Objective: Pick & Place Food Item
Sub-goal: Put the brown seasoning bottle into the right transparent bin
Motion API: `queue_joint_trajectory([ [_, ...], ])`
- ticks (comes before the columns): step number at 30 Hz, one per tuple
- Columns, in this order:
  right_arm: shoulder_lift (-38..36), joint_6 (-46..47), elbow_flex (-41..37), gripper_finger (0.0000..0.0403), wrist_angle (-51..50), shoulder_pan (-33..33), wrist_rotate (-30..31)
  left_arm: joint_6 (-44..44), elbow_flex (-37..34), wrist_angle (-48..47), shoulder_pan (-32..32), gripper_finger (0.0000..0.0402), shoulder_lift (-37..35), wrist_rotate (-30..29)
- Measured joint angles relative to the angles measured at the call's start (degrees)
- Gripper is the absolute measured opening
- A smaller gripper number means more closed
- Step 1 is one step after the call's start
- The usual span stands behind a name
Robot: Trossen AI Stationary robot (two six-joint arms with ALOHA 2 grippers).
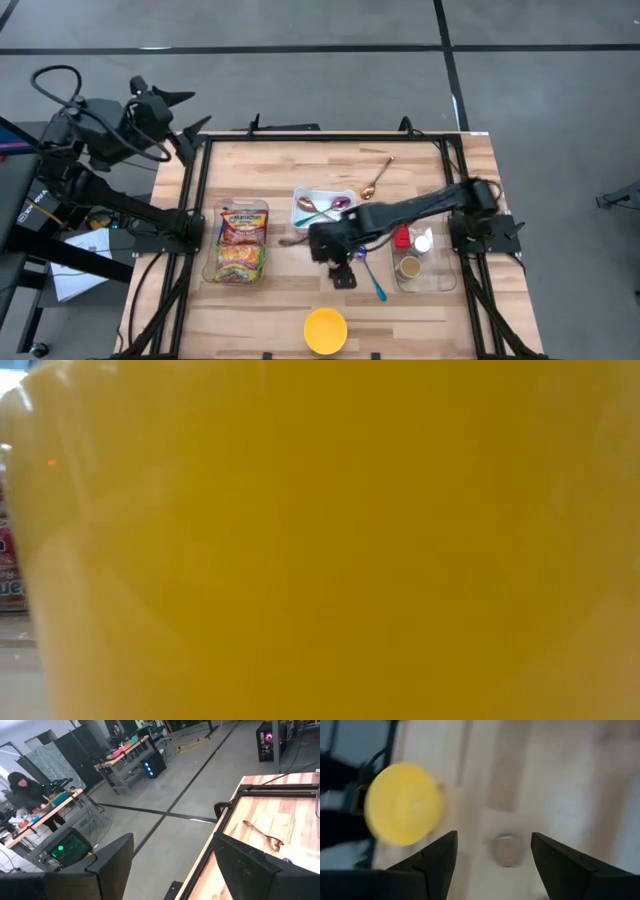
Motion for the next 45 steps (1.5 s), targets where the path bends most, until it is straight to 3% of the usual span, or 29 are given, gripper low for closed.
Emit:
queue_joint_trajectory([
  [4, -5.98, -0.9, -8.64, 0.0234, 4.95, 0.54, 6.25, 0.07, 0.0, 0.04, 0.0, 0.0265, 0.91, 0.01],
  [11, -8.35, -1.54, -19.6, 0.0216, 14.83, 0.34, 3.43, 0.04, -0.02, 0.3, 0.0, 0.0265, 2.38, -0.01],
  [16, -7.86, -4.17, -21.36, 0.0215, 17.44, 1.26, 4.5, 0.04, -0.02, 0.23, 0.0, 0.0265, 3.06, 0.0],
  [23, -6.17, -12.18, -22.98, 0.0217, 20.26, 4.83, 10.62, 0.02, -0.04, 0.24, -0.02, 0.0265, 3.23, 0.0],
  [30, -4.17, -12.96, -23.1, 0.0217, 23.45, 7.39, 12.15, -0.42, -0.04, 0.25, -0.02, 0.0265, 3.16, 0.01],
  [34, -4.21, -13.0, -23.03, 0.0217, 24.33, 7.61, 16.14, -0.67, -0.04, 0.22, -0.02, 0.0265, 3.16, 0.01],
  [45, -4.21, -12.47, -23.03, 0.0233, 25.42, 7.55, 14.35, -1.39, -0.04, 0.09, -0.02, 0.0265, 3.18, 1.61],
])
